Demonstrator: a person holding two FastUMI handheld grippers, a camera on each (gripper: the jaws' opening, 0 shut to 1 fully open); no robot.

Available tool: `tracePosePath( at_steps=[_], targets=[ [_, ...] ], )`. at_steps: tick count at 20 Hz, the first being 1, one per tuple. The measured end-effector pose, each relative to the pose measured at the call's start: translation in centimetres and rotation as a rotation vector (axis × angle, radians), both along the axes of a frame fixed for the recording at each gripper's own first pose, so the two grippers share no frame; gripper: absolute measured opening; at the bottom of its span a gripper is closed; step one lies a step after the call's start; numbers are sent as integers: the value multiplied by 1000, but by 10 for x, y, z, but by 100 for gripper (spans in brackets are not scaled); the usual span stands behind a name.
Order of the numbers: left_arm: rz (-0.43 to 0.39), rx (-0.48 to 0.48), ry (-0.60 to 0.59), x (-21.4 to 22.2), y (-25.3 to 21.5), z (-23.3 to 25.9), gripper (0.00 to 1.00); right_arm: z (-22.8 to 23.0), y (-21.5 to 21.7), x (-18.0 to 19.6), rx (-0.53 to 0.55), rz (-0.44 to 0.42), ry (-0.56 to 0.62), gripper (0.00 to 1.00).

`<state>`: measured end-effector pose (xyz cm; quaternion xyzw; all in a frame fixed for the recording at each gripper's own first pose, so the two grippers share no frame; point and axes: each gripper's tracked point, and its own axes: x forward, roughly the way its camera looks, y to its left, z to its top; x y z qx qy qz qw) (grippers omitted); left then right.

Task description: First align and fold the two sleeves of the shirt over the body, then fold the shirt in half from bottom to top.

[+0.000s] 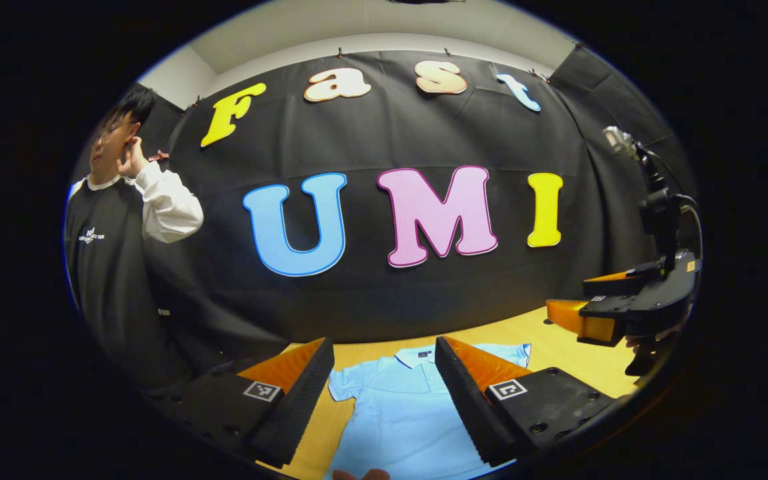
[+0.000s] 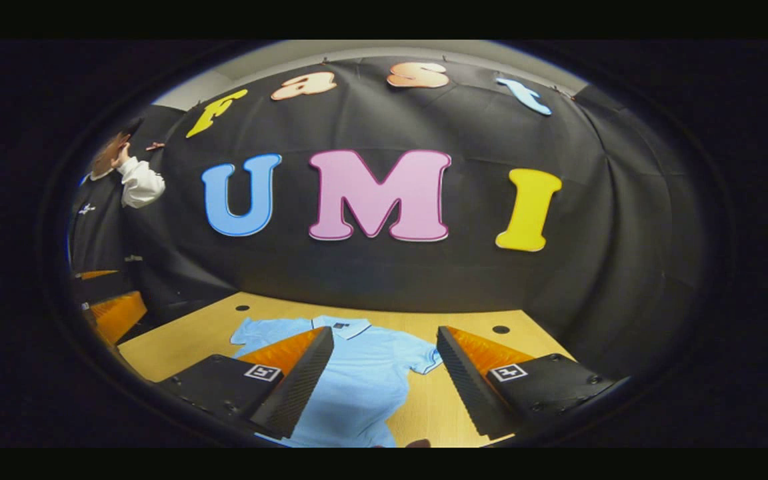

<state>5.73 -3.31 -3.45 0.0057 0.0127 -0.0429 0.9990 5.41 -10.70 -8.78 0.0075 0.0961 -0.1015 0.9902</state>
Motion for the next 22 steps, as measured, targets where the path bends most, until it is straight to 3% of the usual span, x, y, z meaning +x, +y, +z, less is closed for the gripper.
tracePosePath(
  at_steps=[4,9,14,19,22],
  targets=[
    [3,4,34,-1,-1,-18,97,-81,-45,42,136,-44,182,98],
    [15,8,71,-5,-1,-38,97,-149,-112,84,215,-179,264,98],
    [28,-3,107,-3,-2,-51,97,-205,-133,116,259,-210,328,98],
    [55,-11,122,0,2,-59,98,-211,-142,125,270,-220,340,98],
    [71,-15,103,1,5,-48,98,-128,-132,96,188,-205,172,98]
  ],
)
